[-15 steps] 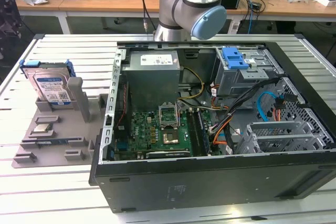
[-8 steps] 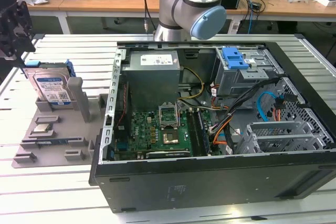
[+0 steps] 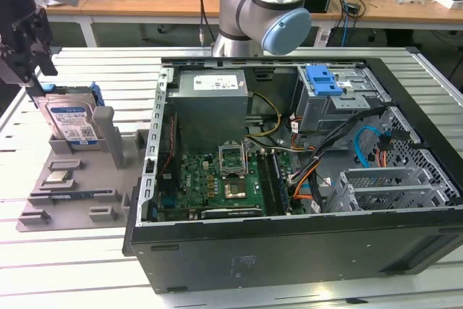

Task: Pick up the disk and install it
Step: 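Pick up the disk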

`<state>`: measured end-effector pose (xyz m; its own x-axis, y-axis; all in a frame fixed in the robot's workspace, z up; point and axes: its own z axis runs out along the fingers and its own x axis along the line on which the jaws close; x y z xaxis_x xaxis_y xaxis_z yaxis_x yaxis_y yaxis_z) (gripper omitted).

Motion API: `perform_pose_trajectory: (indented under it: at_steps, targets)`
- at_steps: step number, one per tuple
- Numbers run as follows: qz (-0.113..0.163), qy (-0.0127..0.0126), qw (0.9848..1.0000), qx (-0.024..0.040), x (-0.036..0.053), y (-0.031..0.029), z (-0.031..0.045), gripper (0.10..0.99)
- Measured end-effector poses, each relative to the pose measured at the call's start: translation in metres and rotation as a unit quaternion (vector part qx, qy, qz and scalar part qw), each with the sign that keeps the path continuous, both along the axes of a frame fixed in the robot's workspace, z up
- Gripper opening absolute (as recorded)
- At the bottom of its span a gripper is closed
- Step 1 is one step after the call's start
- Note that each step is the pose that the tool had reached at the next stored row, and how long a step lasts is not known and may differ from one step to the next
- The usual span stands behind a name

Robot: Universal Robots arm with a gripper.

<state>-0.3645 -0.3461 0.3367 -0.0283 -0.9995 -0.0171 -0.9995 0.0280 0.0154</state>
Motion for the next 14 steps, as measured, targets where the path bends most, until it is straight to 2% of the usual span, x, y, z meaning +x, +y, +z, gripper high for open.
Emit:
perform_pose_trajectory:
  at_steps: [4, 10, 14]
  targets:
    - [0.008, -0.0001, 1.0, -0.0008, 0.0008, 0.0052, -0.0086, 0.6]
    - [0.021, 0.0001, 0.9998, -0.0044, 0.0059, 0.0065, -0.0253, 0.6]
    - [0.024, 0.0001, 0.9997, -0.006, 0.0087, 0.0066, -0.0331, 0.6]
